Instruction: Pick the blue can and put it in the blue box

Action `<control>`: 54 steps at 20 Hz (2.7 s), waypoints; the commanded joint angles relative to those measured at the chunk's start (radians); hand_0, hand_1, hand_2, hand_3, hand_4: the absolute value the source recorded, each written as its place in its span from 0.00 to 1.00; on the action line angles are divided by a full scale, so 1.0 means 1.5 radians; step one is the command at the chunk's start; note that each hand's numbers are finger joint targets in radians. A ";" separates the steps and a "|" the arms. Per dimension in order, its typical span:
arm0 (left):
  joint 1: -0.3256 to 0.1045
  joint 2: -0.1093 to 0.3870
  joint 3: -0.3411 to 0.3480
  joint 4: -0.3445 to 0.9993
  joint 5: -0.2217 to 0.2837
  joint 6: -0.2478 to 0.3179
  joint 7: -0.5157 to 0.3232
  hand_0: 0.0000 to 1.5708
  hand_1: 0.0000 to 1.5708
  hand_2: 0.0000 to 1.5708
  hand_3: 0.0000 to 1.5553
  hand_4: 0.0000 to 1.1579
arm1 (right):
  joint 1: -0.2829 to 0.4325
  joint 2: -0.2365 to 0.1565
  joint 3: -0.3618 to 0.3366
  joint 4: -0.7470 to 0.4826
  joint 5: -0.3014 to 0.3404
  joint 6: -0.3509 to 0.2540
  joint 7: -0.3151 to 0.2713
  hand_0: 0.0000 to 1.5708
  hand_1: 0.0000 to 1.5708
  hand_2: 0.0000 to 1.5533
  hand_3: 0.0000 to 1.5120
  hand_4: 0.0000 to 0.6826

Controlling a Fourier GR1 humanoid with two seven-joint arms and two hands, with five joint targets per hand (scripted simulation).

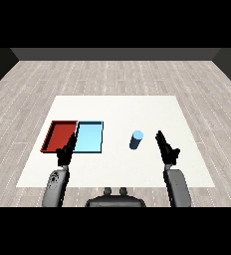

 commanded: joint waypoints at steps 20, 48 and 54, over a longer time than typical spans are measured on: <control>-0.010 -0.056 0.038 0.037 0.071 -0.054 -0.359 0.00 0.00 0.00 0.00 0.00 | -0.173 -0.029 -0.122 0.193 -0.146 0.157 -0.198 0.00 0.00 0.00 0.00 0.00; -0.008 -0.051 0.036 -0.020 0.120 -0.056 -0.310 0.00 0.00 0.00 0.00 0.00 | -0.258 0.012 -0.109 0.377 -0.146 0.089 -0.172 0.00 0.00 0.00 0.00 0.00; -0.035 -0.053 0.049 0.001 0.124 -0.033 -0.293 0.00 0.00 0.00 0.00 0.00 | -0.190 0.029 -0.086 0.341 -0.152 0.111 -0.203 0.00 0.00 0.00 0.00 0.00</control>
